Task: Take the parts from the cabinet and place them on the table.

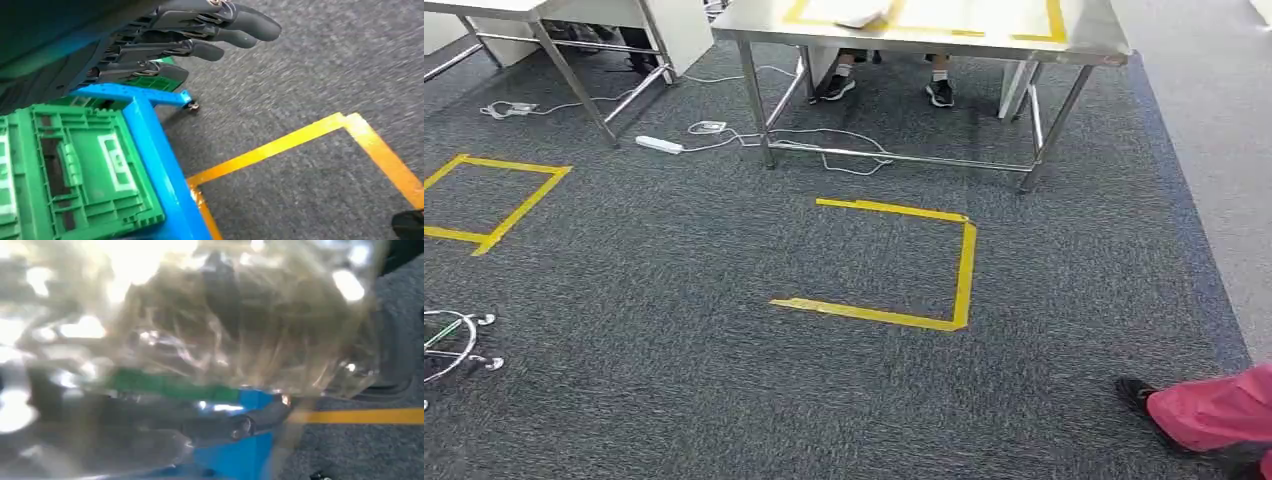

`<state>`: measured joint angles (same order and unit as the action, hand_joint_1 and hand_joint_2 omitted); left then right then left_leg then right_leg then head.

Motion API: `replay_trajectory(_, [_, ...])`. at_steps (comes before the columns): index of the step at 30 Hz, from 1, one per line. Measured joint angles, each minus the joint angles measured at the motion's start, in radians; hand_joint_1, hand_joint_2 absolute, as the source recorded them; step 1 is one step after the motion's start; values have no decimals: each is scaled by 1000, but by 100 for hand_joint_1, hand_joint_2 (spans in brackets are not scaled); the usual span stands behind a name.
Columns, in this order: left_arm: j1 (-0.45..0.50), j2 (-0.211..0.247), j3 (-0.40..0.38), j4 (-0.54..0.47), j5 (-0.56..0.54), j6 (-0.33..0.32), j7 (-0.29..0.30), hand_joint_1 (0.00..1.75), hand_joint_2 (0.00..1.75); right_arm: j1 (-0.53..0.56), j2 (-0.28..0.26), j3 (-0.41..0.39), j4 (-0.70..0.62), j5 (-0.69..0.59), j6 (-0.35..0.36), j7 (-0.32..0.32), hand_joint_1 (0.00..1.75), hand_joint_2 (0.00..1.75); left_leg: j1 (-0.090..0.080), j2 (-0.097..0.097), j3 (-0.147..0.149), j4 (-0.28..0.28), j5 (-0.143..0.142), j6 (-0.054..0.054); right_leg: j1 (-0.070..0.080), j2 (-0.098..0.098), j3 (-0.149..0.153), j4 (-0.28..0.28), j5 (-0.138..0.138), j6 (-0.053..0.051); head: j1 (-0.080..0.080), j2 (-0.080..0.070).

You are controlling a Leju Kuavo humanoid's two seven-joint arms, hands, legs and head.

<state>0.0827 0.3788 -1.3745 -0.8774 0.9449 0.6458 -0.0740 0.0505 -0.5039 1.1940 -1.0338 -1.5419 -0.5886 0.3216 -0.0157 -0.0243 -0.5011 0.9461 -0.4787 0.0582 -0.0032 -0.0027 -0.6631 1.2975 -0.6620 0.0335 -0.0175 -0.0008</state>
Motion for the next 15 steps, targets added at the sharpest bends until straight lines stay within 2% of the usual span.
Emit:
replay_trajectory(1, [0,0,-5,0,3,0,-1,0,0,0,0,1,0,0,0,0,0,0,0,-8,1,0,0,-1,-2,0,15,-23,26,1,-1,0])
replay_trajectory(3, [-4,-1,-13,0,3,0,-3,0,0,-1,0,2,0,-1,1,0,0,0,1,-27,1,6,0,-5,-8,10,100,-189,118,2,-1,0])
replay_trajectory(4, [-7,-2,-15,0,3,0,-5,0,0,-1,0,2,0,-1,1,0,0,0,2,-37,1,12,-3,-10,-13,40,150,-284,156,2,0,0])
replay_trajectory(5, [-9,-1,-15,0,3,0,-6,0,0,-2,0,2,0,-1,1,0,0,0,-1,-46,-5,15,-5,-17,-16,86,169,-315,133,0,-1,0])
replay_trajectory(7, [-16,0,-16,0,2,0,-9,0,0,-2,0,2,0,-2,3,-8,0,0,2,-65,-20,26,-1,-29,-14,72,175,-323,133,-7,-3,0])
replay_trajectory(9, [-14,0,-20,0,2,0,-9,0,0,-3,0,4,0,-2,3,-8,0,0,5,-88,-28,27,5,-42,-11,51,175,-322,136,-19,-3,0])
replay_trajectory(10, [-13,2,-22,0,2,0,-10,0,0,-6,1,5,0,-2,3,-8,0,0,6,-71,-30,39,-7,-46,-18,35,176,-328,142,-29,-1,0])
replay_trajectory(11, [-15,3,-23,0,1,0,-10,0,0,-5,1,5,0,-2,3,-9,0,0,5,-28,-47,73,-37,-55,-17,24,175,-329,142,-33,-9,0])
replay_trajectory(12, [-17,3,-23,1,1,0,-10,0,0,-5,1,5,0,-3,3,-11,0,0,8,-4,-80,142,-81,-61,-16,9,174,-328,141,-39,-13,0])
replay_trajectory(13, [-21,3,-23,1,1,0,-10,0,0,-5,1,5,0,-3,3,-11,0,0,12,7,-123,235,-127,-67,-15,-8,173,-328,140,-40,-13,0])
replay_trajectory(14, [-24,2,-24,1,1,0,-11,0,0,-3,1,7,0,-3,3,-11,0,0,14,11,-154,303,-154,-71,-15,-22,170,-328,140,-40,-13,0])
replay_trajectory(15, [-24,2,-25,1,2,0,-13,0,0,-2,1,8,0,-3,4,-11,0,0,17,13,-176,351,-163,-74,-15,-37,162,-328,139,-41,-13,0])
